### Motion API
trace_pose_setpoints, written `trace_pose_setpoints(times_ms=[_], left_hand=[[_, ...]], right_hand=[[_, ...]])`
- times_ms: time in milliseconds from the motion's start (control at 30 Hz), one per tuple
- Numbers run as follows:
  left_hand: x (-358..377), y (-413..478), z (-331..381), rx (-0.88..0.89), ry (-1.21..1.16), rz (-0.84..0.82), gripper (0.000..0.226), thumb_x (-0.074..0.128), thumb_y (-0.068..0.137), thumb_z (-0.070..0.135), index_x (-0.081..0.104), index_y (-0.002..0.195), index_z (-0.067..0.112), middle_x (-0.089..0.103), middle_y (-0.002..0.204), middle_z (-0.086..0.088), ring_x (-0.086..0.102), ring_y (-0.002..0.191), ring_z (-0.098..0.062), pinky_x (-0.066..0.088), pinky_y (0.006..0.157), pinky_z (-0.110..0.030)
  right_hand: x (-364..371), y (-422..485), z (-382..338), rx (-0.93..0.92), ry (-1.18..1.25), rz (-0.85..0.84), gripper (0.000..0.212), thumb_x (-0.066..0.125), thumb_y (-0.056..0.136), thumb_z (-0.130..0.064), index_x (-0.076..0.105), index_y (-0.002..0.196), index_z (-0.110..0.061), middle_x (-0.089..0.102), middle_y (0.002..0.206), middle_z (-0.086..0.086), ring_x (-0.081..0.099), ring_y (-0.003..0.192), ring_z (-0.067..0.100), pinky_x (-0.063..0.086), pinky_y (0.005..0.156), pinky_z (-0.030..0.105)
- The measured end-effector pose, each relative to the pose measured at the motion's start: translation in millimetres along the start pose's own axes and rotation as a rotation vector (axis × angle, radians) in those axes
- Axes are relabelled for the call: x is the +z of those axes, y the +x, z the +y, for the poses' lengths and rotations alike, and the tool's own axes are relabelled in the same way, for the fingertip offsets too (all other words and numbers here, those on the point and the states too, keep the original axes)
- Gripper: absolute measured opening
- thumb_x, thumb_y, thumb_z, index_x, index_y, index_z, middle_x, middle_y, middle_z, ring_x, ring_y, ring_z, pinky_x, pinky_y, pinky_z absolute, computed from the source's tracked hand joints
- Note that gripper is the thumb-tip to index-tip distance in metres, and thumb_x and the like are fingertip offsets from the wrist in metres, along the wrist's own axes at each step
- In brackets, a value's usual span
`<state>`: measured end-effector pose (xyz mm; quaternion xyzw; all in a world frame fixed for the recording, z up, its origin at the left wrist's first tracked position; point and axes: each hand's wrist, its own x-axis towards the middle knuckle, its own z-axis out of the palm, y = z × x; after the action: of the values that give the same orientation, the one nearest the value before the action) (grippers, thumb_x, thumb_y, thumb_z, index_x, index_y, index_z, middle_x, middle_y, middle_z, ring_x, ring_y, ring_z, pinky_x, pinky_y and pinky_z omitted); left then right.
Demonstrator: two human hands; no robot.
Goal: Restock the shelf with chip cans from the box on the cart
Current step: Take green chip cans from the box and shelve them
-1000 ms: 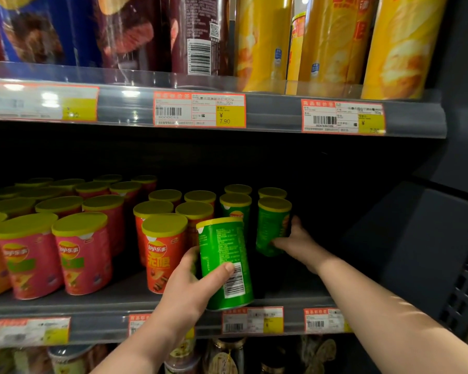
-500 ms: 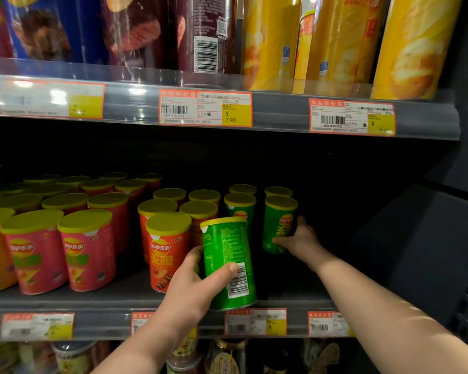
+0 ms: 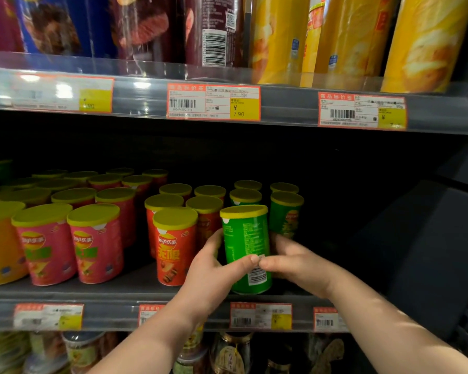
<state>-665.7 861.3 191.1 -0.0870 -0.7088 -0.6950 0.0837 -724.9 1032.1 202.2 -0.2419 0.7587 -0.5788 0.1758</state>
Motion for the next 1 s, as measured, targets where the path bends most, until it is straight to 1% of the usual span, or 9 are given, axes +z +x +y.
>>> trace_pose_setpoints(times_ms=[100,200,300,367,467,567,667,800,1000], left_hand=[[0,-1,-2,0.005,0.194,0.032,0.077,0.075,0.078,0.038,0.035,0.143,0.026,0.055,0.132,0.007,0.056,0.118,-0.008,0.049,0.097,-0.028],[-2,-10,-6,0.061,0.710,0.097,0.080,0.066,0.080,0.052,0.031,0.147,0.026,0.044,0.138,0.008,0.045,0.127,-0.010,0.038,0.105,-0.024],[-5,-20,-16,0.199,1.178,-0.059,0.060,0.043,0.081,0.063,0.052,0.130,0.029,0.053,0.126,0.009,0.049,0.118,-0.013,0.041,0.098,-0.024],[-8,-21,-29,0.293,1.330,-0.130,0.060,0.034,0.070,0.061,0.067,0.105,0.026,0.063,0.105,0.007,0.061,0.098,-0.017,0.052,0.081,-0.028],[-15,-19,-45,0.434,1.310,-0.087,0.043,0.043,0.066,0.054,0.071,0.084,0.027,0.064,0.082,0.010,0.064,0.069,-0.013,0.052,0.055,-0.021],[-17,-19,-47,0.494,1.314,-0.067,0.041,0.044,0.067,0.053,0.071,0.084,0.027,0.064,0.081,0.011,0.063,0.068,-0.012,0.052,0.055,-0.019],[-16,-19,-49,0.497,1.346,-0.049,0.041,0.042,0.068,0.053,0.071,0.082,0.028,0.064,0.080,0.011,0.062,0.068,-0.011,0.051,0.054,-0.020],[-16,-18,-50,0.495,1.360,-0.042,0.041,0.041,0.068,0.053,0.071,0.083,0.028,0.064,0.081,0.011,0.062,0.069,-0.011,0.052,0.055,-0.021],[-15,-18,-51,0.473,1.368,-0.057,0.043,0.040,0.068,0.053,0.072,0.084,0.028,0.065,0.082,0.012,0.063,0.069,-0.010,0.052,0.055,-0.020]], right_hand=[[3,1,0,0.011,-0.070,0.122,0.091,0.078,0.058,-0.043,0.039,0.139,-0.022,0.055,0.133,-0.001,0.056,0.119,0.012,0.046,0.102,0.034],[4,10,3,0.074,-0.270,0.331,0.089,0.082,0.067,-0.035,0.034,0.140,-0.021,0.047,0.137,-0.006,0.047,0.123,0.012,0.040,0.103,0.030],[16,26,5,0.145,-0.357,0.499,0.084,0.083,0.069,-0.029,0.035,0.137,-0.015,0.048,0.138,0.005,0.047,0.124,0.021,0.041,0.097,0.030],[23,34,4,0.186,-0.427,0.522,0.093,0.082,0.070,-0.033,0.027,0.141,-0.012,0.043,0.141,0.009,0.044,0.127,0.024,0.040,0.096,0.030],[27,38,5,0.220,-0.425,0.436,0.093,0.075,0.077,-0.029,0.015,0.147,-0.016,0.039,0.143,0.009,0.042,0.128,0.025,0.038,0.093,0.027],[26,37,8,0.235,-0.469,0.408,0.084,0.071,0.079,-0.019,0.017,0.145,-0.017,0.040,0.142,0.008,0.044,0.126,0.024,0.037,0.089,0.023],[27,39,9,0.236,-0.516,0.484,0.091,0.079,0.073,-0.030,0.023,0.142,-0.014,0.037,0.144,0.008,0.040,0.129,0.025,0.038,0.096,0.028],[27,38,10,0.216,-0.459,0.461,0.082,0.073,0.077,-0.022,0.023,0.141,-0.016,0.039,0.142,0.007,0.043,0.126,0.024,0.037,0.090,0.026],[29,43,11,0.231,-0.472,0.512,0.088,0.077,0.074,-0.030,0.023,0.141,-0.011,0.041,0.141,0.009,0.044,0.127,0.026,0.040,0.096,0.031]])
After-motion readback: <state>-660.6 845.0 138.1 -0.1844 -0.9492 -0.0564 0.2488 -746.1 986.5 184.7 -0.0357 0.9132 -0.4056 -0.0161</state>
